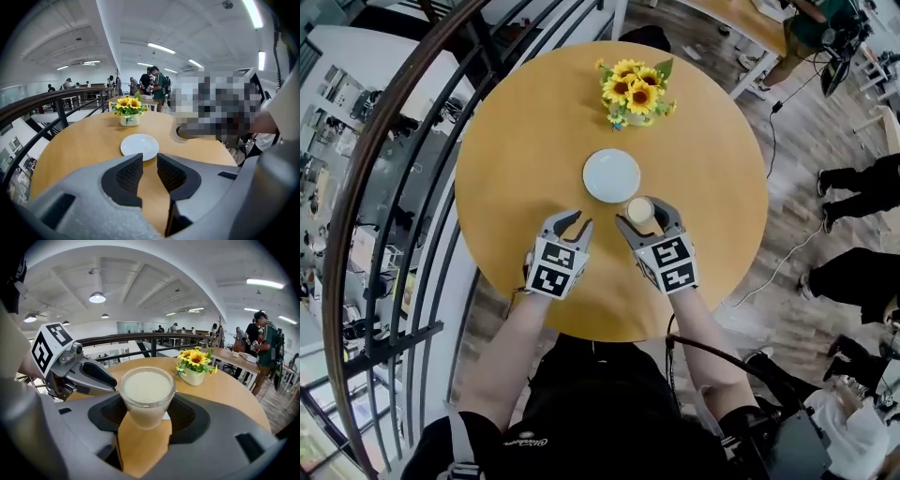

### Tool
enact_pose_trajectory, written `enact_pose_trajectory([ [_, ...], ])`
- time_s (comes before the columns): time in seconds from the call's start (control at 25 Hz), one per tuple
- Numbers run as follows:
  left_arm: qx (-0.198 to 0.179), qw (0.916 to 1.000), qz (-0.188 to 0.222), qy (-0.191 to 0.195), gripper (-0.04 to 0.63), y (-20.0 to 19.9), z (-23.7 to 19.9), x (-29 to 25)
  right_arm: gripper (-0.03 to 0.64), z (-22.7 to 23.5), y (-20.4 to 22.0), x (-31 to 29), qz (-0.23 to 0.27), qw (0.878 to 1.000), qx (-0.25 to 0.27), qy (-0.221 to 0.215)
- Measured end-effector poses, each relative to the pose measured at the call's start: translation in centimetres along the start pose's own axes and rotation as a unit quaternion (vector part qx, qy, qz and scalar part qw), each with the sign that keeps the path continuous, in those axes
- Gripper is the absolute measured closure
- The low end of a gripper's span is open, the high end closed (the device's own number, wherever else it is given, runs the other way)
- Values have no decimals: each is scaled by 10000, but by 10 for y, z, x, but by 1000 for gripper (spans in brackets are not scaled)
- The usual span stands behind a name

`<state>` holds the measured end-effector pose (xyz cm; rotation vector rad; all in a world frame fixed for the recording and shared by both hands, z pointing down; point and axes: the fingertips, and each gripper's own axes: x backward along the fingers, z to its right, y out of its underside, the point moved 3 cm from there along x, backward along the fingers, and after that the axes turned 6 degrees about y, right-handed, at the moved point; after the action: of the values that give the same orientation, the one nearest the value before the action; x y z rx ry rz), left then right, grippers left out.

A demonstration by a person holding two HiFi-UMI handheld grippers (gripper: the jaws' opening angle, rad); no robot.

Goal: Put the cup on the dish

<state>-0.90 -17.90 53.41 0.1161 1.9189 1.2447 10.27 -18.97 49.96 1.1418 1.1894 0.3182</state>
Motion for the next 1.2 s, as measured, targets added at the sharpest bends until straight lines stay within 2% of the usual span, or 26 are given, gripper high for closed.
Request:
enact_pose_trajectory([
  [0.48,200,9997,-88,84,503,31,-12,-22,359,0,23,-51,-158,9999,-54,43],
  [1.2,364,9993,-59,76,503,33,-36,-36,359,17,0,-137,-431,9986,297,-6],
])
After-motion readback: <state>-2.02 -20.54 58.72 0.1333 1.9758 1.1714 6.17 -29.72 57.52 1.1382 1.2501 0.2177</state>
